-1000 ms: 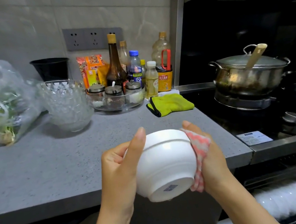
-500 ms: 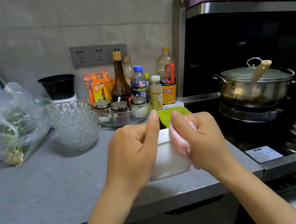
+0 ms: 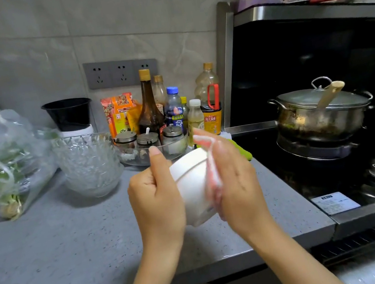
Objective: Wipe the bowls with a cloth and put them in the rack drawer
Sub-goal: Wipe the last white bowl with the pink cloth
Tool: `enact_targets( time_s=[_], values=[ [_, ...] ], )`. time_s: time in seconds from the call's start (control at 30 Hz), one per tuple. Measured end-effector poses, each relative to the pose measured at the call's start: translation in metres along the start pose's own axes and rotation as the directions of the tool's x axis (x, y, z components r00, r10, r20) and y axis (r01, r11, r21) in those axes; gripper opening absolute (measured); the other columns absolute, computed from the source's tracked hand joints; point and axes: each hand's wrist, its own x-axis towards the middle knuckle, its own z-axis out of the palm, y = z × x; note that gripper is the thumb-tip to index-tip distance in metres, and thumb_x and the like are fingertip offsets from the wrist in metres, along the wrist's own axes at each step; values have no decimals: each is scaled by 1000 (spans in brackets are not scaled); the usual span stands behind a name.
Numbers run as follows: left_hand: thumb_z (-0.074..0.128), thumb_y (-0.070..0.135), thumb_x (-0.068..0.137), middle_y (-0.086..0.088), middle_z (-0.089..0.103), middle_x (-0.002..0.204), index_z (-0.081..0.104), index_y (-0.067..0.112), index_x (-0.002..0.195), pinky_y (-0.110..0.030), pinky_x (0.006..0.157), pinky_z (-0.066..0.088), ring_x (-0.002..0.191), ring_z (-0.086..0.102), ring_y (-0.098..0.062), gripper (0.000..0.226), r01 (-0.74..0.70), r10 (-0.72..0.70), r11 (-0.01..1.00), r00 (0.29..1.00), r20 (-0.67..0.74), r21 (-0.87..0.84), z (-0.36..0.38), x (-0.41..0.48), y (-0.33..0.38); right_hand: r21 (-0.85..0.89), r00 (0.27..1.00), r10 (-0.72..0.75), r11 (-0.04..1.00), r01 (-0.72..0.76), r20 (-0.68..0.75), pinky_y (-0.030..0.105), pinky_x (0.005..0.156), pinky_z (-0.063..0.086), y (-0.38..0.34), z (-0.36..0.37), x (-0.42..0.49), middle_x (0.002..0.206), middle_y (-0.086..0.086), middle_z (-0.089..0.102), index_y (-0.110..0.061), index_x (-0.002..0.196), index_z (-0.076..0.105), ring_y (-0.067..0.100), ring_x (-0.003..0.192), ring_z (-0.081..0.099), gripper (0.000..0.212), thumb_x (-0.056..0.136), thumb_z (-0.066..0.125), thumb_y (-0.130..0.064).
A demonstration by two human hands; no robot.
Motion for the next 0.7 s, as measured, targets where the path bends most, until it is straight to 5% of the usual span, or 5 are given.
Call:
enact_targets(
  time_s=[0.27, 0.37, 0.47, 0.6, 0.7],
  values=[
    [37, 55, 90, -8, 42, 36, 48, 5, 50, -41, 42, 34, 36, 40, -22, 65, -88, 87, 992, 996, 19, 95, 1, -3, -4, -408, 971, -226, 882, 238, 79, 39, 108, 35, -4, 15, -10, 130, -8, 59, -20, 122, 64, 9, 130, 44, 39, 99, 34, -33],
    [35, 60, 85, -16, 35, 40, 36, -2, 49, -40, 41, 26, 39, 34, -22, 72, -92, 89, 989, 996, 30, 116, -8, -4, -1, -14, 998, 44, 999, -44, 33, 30, 90, 50, -5, 9, -2, 99, 13, 68, -17, 99, 69, 19, 96, 63, 37, 100, 37, -36],
    [42, 52, 89, -10, 32, 43, 31, -6, 50, -29, 40, 19, 41, 35, -21, 71, 5, -3, 1000, 999, 38, -28, -17, -4, 0, 326, 908, 378, 848, -417, 179, 47, 39, 43, -12, 1, 4, 68, 38, 49, -26, 81, 67, 51, 50, 44, 38, 93, 41, -50],
    [50, 44, 94, 0, 46, 40, 48, 10, 43, -18, 39, 31, 38, 49, -14, 60, 173, -177, 958, 984, 0, -229, -25, -6, -7, 424, 855, 477, 744, -516, 202, 39, 44, 47, -14, -6, -1, 53, 18, 58, -25, 90, 67, 42, 46, 50, 26, 91, 49, -42],
    [49, 46, 91, -3, 43, 40, 41, -3, 53, -19, 38, 30, 37, 46, -15, 62, 175, -164, 958, 984, 67, -226, -28, -7, -8, 402, 863, 467, 765, -503, 191, 25, 44, 36, -4, -9, -6, 46, 8, 40, -12, 51, 44, 27, 39, 44, 54, 82, 59, -53]
  ],
)
